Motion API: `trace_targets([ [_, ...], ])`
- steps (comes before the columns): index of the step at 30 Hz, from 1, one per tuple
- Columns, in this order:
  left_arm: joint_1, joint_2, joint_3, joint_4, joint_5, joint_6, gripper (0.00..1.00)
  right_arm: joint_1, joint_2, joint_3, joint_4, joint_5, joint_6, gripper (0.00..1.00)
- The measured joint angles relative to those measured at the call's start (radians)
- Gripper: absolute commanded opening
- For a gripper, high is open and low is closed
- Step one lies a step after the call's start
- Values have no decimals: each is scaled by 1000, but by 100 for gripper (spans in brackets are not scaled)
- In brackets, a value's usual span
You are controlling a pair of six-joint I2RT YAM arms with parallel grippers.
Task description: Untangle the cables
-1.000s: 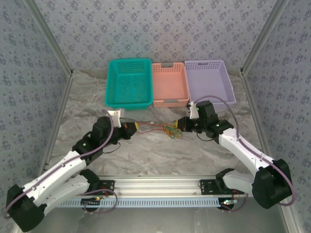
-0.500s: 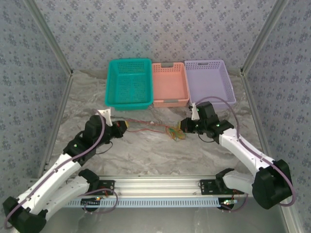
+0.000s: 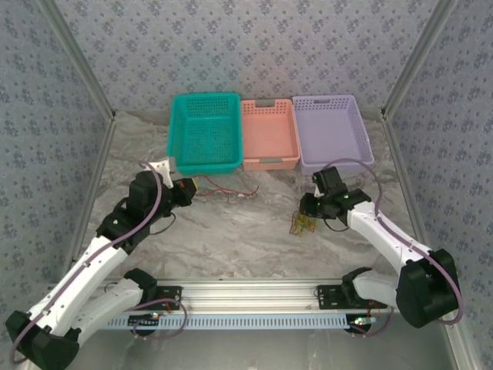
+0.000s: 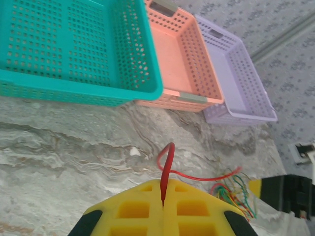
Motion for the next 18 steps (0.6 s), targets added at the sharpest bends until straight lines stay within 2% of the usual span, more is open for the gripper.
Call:
trace_targets([
  [3,0,0,8,13,58,5,0,9,-42,26,-32,33,16,69],
  [5,0,2,10,33,95,8,0,34,-129,42,-53,52,32,72],
  [10,0,9,10,72,149,7,0,118,-317,100,-50,50,111,70],
  [13,-2,16,5,104,166,3,0,203,-354,87,21,37,214,72],
  [18,-14,21,0,134,177,-4,0,426,-352,-22,221,100,386,80],
])
